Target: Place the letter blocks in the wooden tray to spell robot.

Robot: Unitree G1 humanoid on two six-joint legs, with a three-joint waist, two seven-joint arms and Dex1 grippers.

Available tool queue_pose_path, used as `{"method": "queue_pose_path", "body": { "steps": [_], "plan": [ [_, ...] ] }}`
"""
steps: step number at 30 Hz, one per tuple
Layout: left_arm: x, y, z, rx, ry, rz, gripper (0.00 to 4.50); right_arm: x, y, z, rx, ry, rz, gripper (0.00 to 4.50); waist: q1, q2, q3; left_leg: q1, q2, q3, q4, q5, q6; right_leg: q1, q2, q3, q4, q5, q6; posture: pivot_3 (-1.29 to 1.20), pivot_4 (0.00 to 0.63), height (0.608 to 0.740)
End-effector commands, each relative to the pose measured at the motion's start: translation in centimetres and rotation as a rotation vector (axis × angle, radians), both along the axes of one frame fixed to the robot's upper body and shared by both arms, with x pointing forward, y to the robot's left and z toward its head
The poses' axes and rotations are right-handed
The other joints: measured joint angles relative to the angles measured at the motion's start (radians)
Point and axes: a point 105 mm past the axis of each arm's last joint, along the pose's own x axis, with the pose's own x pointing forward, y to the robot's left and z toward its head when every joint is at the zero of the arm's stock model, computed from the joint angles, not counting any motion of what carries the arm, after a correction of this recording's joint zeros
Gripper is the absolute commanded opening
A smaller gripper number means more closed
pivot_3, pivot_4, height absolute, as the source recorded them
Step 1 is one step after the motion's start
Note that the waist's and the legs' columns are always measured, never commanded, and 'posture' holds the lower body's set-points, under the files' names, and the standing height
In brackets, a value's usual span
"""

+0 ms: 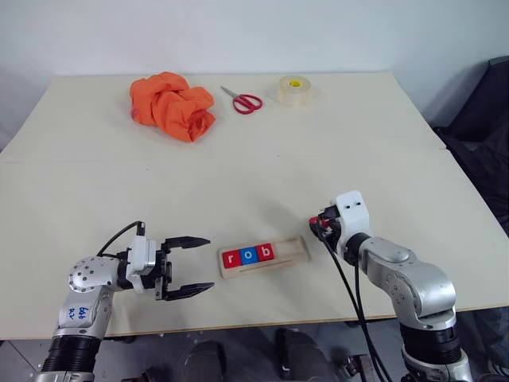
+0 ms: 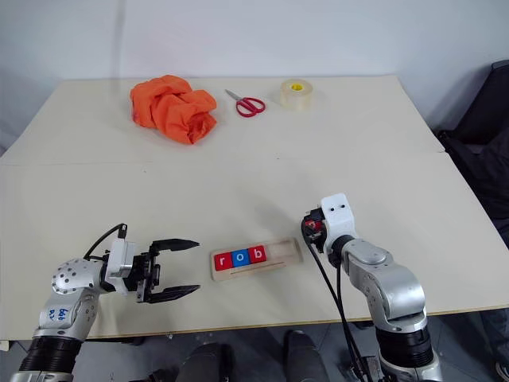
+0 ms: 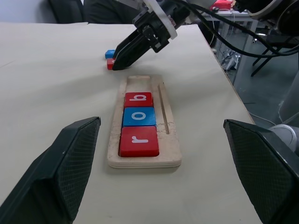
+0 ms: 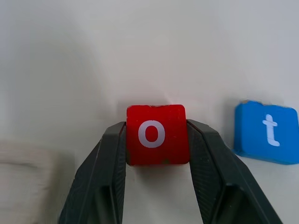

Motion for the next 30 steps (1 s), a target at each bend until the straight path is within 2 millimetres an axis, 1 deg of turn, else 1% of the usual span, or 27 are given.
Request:
{"method": "queue_pose_path", "body": {
  "steps": [1, 5, 8, 13, 15, 16, 20, 22, 26, 30],
  "plan": [
    [0.3, 0.1, 0.6, -0.013, -0.023, -0.015, 4.5, -2.0, -0.6, 2.0, 0.008, -0.055, -0.008, 1.46, 0.003, 0.0, 0.0, 0.0, 0.0, 0.0, -0.001, 0.0, 0.0, 0.0, 0.0, 0.0, 0.0, 0.0, 0.0, 0.0, 0.15, 0.74],
    [0.5, 0.2, 0.6, -0.011, -0.025, -0.022, 4.5, -3.5, -1.3, 1.5, -0.002, -0.009, -0.048, 1.46, 0.003, 0.0, 0.0, -0.001, 0.0, -0.001, -0.001, 0.0, 0.0, 0.0, 0.0, -0.001, -0.002, 0.0, -0.001, 0.0, 0.15, 0.74],
    [0.7, 0.2, 0.7, -0.015, -0.027, -0.028, 4.5, -4.7, -1.7, 0.5, 0.012, 0.035, -0.104, 1.46, 0.0, 0.0, 0.0, -0.001, 0.0, 0.0, -0.001, 0.0, 0.0, 0.0, -0.001, 0.0, -0.002, 0.0, 0.0, 0.0, 0.15, 0.74],
    [0.8, 0.3, 0.7, -0.017, -0.024, -0.035, 4.5, -4.8, -2.1, 0.0, 0.027, 0.05, -0.155, 1.46, -0.002, 0.0, 0.0, 0.0, 0.0, 0.0, -0.002, 0.0, 0.0, 0.0, 0.0, 0.0, -0.002, 0.0, -0.001, 0.0, 0.15, 0.74],
    [0.8, 0.4, 0.7, -0.019, -0.029, -0.034, 4.5, -4.9, -1.9, 0.1, 0.026, 0.044, -0.14, 2.19, -0.001, 0.0, 0.0, 0.0, 0.0, 0.0, -0.001, 0.0, 0.0, 0.0, 0.0, -0.001, -0.002, 0.0, -0.001, 0.0, 0.15, 0.74],
    [0.8, 0.4, 0.7, -0.019, -0.03, -0.034, 4.5, -4.9, -1.9, 0.2, 0.022, 0.037, -0.134, 2.44, 0.0, 0.0, 0.0, 0.0, 0.0, 0.0, -0.001, 0.0, 0.0, 0.0, 0.0, -0.001, -0.002, 0.0, -0.001, 0.0, 0.15, 0.74],
    [0.7, 0.4, 0.7, -0.018, -0.028, -0.036, 4.5, -5.0, -2.3, 0.6, -0.009, 0.017, -0.098, 3.84, 0.0, 0.0, 0.0, -0.001, 0.0, 0.0, -0.001, 0.0, 0.0, 0.0, 0.0, -0.001, -0.002, 0.0, -0.001, 0.0, 0.15, 0.74],
    [0.7, 0.3, 0.6, -0.018, -0.028, -0.036, 4.5, -4.9, -2.2, 1.0, -0.049, 0.004, -0.034, 4.49, 0.0, 0.0, 0.0, -0.001, 0.0, 0.0, -0.001, 0.0, 0.0, 0.0, 0.0, -0.001, -0.003, 0.0, 0.0, 0.0, 0.15, 0.74],
    [0.8, 0.1, 0.6, -0.022, -0.029, -0.04, 4.5, -5.1, -1.8, 1.5, -0.145, 0.009, 0.156, 4.49, 0.0, 0.0, 0.0, 0.0, 0.0, -0.001, -0.001, 0.0, 0.0, 0.001, 0.0, -0.001, -0.004, 0.0, 0.0, 0.0, 0.15, 0.74],
    [0.8, -0.2, 0.5, -0.029, -0.032, -0.046, 4.5, -5.5, -1.8, 1.6, -0.28, 0.049, 0.407, 4.49, 0.001, 0.001, 0.0, 0.0, 0.0, -0.001, -0.002, 0.0, 0.0, 0.001, 0.0, -0.001, -0.005, 0.0, 0.0, 0.0, 0.15, 0.74]
  ]
}}
